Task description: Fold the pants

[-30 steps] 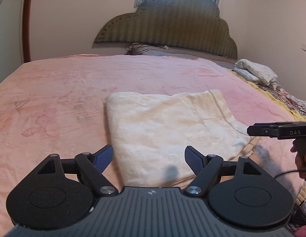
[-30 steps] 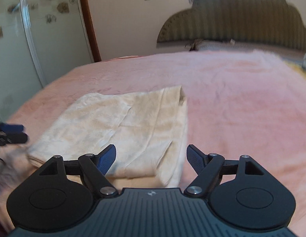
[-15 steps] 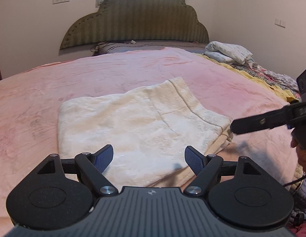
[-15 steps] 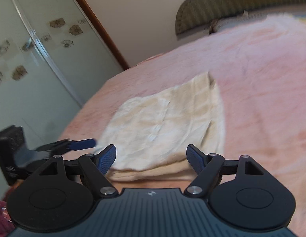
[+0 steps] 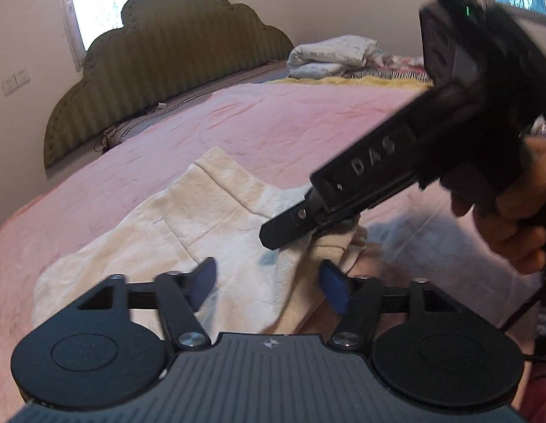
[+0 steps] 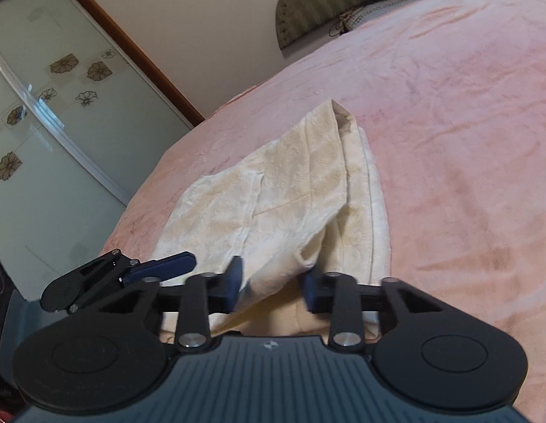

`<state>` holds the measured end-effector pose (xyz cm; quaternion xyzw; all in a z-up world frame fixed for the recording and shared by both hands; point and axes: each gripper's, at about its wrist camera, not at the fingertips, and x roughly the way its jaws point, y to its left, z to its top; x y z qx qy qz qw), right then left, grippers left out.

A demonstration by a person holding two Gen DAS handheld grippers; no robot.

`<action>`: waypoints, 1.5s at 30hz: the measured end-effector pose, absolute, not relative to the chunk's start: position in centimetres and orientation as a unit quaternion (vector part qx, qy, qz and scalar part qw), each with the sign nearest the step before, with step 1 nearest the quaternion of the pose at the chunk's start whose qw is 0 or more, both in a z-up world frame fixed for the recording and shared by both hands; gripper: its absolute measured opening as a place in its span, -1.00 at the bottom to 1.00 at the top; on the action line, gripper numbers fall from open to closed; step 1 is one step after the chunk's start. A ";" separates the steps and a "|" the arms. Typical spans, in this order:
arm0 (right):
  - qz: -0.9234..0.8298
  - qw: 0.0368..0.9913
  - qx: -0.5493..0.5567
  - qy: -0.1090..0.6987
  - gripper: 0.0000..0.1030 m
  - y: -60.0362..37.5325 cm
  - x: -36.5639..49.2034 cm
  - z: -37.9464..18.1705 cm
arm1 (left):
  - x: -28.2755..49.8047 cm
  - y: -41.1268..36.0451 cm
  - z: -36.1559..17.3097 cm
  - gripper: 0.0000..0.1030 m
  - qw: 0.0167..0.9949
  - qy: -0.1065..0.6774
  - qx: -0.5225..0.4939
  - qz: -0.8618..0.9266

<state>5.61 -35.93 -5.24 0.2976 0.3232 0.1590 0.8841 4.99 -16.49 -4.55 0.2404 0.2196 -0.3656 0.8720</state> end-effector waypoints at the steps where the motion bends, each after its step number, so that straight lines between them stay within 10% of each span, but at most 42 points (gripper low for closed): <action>1: 0.161 0.884 0.299 0.320 -0.49 -36.0 5.5 -5.2 | 5.0 -16.7 -4.9 -0.08 0.871 0.217 0.243 -0.367; 6: 0.160 0.896 0.280 0.307 -0.57 -35.7 4.8 -4.6 | 4.7 -17.4 -4.8 -0.86 0.877 0.203 0.230 -0.369; 17: 0.132 0.899 0.260 0.328 -0.59 -36.1 3.7 -5.0 | 5.5 -17.6 -5.5 -0.86 0.868 0.233 0.195 -0.393; 26: 0.047 0.968 0.032 0.244 -0.42 -31.0 2.8 -0.3 | 6.0 -17.6 -5.5 -0.87 0.864 0.245 0.175 -0.403; 33: 0.104 0.932 0.073 0.340 -0.44 -32.0 6.9 -4.8 | 5.9 -15.0 -4.5 -0.10 0.834 0.265 0.173 -0.452; 45: 0.125 0.935 0.010 0.333 -0.41 -29.3 6.1 -4.2 | 8.6 -6.6 -4.7 0.25 0.892 0.324 0.104 -0.296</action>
